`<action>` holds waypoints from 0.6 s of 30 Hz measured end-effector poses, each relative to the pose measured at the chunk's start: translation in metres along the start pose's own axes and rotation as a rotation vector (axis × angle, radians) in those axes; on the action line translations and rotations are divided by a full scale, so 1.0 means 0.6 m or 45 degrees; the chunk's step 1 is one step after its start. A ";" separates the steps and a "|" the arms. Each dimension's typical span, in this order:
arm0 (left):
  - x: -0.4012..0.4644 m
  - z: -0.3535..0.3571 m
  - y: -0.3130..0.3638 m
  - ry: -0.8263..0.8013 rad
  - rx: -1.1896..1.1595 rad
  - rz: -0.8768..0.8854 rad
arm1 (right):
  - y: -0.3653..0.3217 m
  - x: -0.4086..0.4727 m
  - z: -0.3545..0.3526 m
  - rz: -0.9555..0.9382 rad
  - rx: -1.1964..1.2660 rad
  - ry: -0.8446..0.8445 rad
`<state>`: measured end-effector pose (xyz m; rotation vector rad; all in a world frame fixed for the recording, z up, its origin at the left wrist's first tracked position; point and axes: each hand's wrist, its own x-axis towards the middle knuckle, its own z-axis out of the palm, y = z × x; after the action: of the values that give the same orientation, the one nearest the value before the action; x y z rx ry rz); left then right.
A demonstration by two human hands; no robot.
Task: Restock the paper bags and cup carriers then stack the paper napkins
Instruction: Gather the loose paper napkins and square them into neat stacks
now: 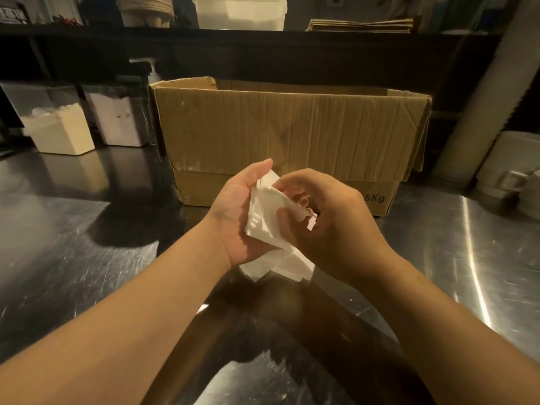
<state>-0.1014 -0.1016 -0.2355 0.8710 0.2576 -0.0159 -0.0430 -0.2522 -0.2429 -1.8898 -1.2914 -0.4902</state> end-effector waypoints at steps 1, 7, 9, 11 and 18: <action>-0.001 0.001 0.000 0.004 -0.005 0.009 | 0.001 0.001 -0.001 -0.016 -0.020 -0.016; -0.007 0.007 0.000 0.016 0.038 -0.001 | 0.007 0.001 0.002 -0.067 -0.041 -0.011; -0.007 0.009 0.000 0.026 0.044 -0.013 | 0.007 0.002 0.002 -0.083 -0.040 0.058; -0.007 0.009 0.001 0.042 0.048 0.007 | 0.009 0.004 0.000 -0.080 -0.019 0.095; -0.012 0.013 0.004 0.056 0.034 -0.012 | 0.001 0.004 -0.008 0.043 0.081 -0.015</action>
<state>-0.1063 -0.1065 -0.2272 0.8976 0.3032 -0.0088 -0.0410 -0.2544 -0.2387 -1.8614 -1.2664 -0.4166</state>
